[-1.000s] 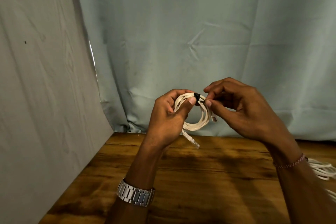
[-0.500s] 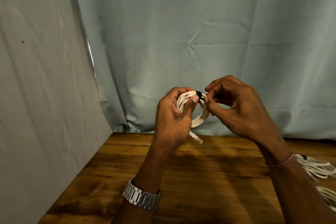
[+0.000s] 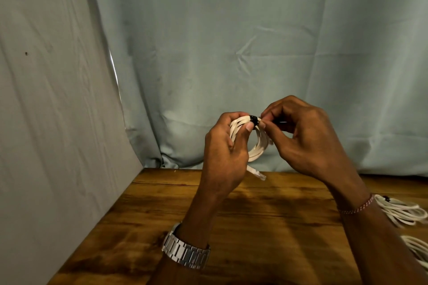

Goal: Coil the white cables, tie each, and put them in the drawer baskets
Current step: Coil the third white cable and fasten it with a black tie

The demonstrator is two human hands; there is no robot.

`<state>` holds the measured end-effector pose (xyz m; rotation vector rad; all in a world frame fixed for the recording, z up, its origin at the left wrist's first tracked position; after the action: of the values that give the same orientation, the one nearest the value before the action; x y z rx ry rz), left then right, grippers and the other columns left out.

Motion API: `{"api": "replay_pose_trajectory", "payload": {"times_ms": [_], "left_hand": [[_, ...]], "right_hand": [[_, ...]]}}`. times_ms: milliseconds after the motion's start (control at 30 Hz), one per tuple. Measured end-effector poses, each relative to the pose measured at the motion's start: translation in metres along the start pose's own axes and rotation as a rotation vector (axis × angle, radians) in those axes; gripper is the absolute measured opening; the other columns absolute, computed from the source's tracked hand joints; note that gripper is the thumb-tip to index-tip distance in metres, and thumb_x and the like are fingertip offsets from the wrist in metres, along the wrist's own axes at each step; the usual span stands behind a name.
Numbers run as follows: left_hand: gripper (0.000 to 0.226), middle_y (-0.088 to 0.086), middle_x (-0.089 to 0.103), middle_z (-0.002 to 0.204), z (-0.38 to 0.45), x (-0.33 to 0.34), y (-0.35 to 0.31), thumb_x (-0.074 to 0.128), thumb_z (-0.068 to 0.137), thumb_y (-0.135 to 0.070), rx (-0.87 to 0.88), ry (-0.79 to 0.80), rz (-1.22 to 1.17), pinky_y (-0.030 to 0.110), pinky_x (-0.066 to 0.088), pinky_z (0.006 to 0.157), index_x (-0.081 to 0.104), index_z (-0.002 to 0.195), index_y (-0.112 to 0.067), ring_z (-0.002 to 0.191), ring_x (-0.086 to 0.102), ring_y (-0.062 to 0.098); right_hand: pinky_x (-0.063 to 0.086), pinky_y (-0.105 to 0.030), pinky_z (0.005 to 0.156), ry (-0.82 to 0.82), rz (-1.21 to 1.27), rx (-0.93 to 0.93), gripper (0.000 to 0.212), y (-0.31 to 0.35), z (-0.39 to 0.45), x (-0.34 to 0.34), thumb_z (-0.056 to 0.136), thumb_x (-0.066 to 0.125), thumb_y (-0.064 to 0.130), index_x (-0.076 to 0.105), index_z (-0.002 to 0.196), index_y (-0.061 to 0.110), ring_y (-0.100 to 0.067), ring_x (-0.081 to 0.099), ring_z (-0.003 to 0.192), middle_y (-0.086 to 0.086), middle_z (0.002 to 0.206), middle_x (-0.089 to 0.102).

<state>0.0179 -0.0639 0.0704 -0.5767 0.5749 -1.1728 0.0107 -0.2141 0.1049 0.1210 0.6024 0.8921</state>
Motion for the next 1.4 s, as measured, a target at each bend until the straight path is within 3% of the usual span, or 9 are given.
{"api": "replay_pose_trajectory", "payload": {"times_ms": [233, 400, 567, 767, 1033, 1100, 1233, 1400], "left_hand": [[0.024, -0.001, 0.068, 0.102, -0.001, 0.002, 0.000, 0.053, 0.103, -0.023, 0.001, 0.087, 0.031, 0.014, 0.051, 0.075, 0.061, 0.123, -0.012, 0.092, 0.064, 0.008], [0.021, -0.004, 0.067, 0.100, -0.001, 0.000, -0.006, 0.052, 0.103, -0.019, 0.026, 0.089, 0.036, 0.013, 0.051, 0.078, 0.060, 0.122, -0.012, 0.092, 0.063, 0.004], [0.023, 0.001, 0.066, 0.104, -0.001, -0.001, -0.007, 0.047, 0.106, -0.020, 0.054, 0.127, 0.112, 0.012, 0.047, 0.073, 0.056, 0.125, -0.012, 0.086, 0.061, 0.009], [0.025, 0.002, 0.063, 0.103, -0.002, 0.000, -0.004, 0.040, 0.108, -0.023, 0.037, 0.211, 0.117, 0.035, 0.055, 0.080, 0.050, 0.129, -0.015, 0.085, 0.059, 0.011], [0.021, 0.002, 0.055, 0.077, -0.003, 0.002, 0.000, 0.039, 0.108, -0.025, -0.012, 0.239, 0.083, 0.050, 0.052, 0.066, 0.050, 0.123, -0.015, 0.067, 0.053, 0.015], [0.020, 0.002, 0.054, 0.077, -0.001, 0.000, 0.001, 0.040, 0.108, -0.025, -0.038, 0.246, 0.042, 0.047, 0.052, 0.064, 0.051, 0.122, -0.016, 0.066, 0.052, 0.013], [0.020, -0.001, 0.054, 0.080, 0.001, -0.005, 0.000, 0.043, 0.106, -0.026, -0.111, 0.230, -0.082, 0.025, 0.049, 0.063, 0.056, 0.118, -0.017, 0.067, 0.050, 0.006], [0.019, 0.007, 0.052, 0.080, 0.002, -0.006, 0.000, 0.045, 0.106, -0.027, -0.137, 0.237, -0.133, 0.027, 0.046, 0.062, 0.059, 0.114, -0.018, 0.068, 0.046, 0.014]], "right_hand": [[0.059, -0.022, 0.075, -0.027, -0.075, -0.055, 0.006, 0.007, -0.002, 0.000, 0.090, 0.073, 0.018, 0.073, 0.090, 0.012, -0.008, 0.065, 0.081, 0.001, 0.090, 0.067], [0.059, -0.024, 0.072, -0.025, -0.042, -0.070, 0.003, 0.007, -0.001, -0.002, 0.090, 0.073, 0.016, 0.072, 0.091, 0.013, -0.006, 0.065, 0.080, 0.003, 0.090, 0.068], [0.058, -0.020, 0.074, -0.024, 0.004, -0.061, 0.003, 0.007, -0.002, 0.003, 0.093, 0.069, 0.017, 0.068, 0.091, 0.015, -0.006, 0.065, 0.084, 0.003, 0.094, 0.065], [0.058, -0.035, 0.071, -0.102, -0.017, -0.061, 0.005, 0.008, -0.003, 0.008, 0.094, 0.065, 0.015, 0.067, 0.090, 0.012, -0.011, 0.063, 0.081, 0.000, 0.094, 0.063], [0.060, -0.032, 0.074, -0.112, -0.005, -0.094, 0.014, 0.005, -0.004, 0.012, 0.095, 0.062, 0.021, 0.069, 0.089, 0.010, -0.011, 0.064, 0.080, 0.001, 0.089, 0.065], [0.060, -0.028, 0.074, -0.110, 0.045, -0.085, 0.019, 0.005, -0.003, 0.011, 0.094, 0.062, 0.026, 0.071, 0.090, 0.010, -0.009, 0.066, 0.084, 0.002, 0.090, 0.066], [0.059, -0.022, 0.075, -0.100, 0.119, -0.057, 0.018, 0.006, 0.000, 0.000, 0.089, 0.070, 0.029, 0.077, 0.093, 0.013, -0.005, 0.069, 0.086, 0.005, 0.092, 0.071], [0.054, -0.011, 0.069, -0.024, 0.221, 0.045, 0.013, 0.007, 0.000, -0.004, 0.084, 0.074, 0.027, 0.079, 0.093, 0.019, -0.001, 0.071, 0.082, 0.011, 0.090, 0.074]]}}
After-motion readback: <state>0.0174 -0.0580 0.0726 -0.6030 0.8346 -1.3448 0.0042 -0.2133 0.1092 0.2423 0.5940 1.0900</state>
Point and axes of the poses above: each hand's wrist, its own z-axis towards the middle knuckle, its own x-axis out of the palm, y = z × x, the point moved 6 cm from there along z, towards the middle knuckle
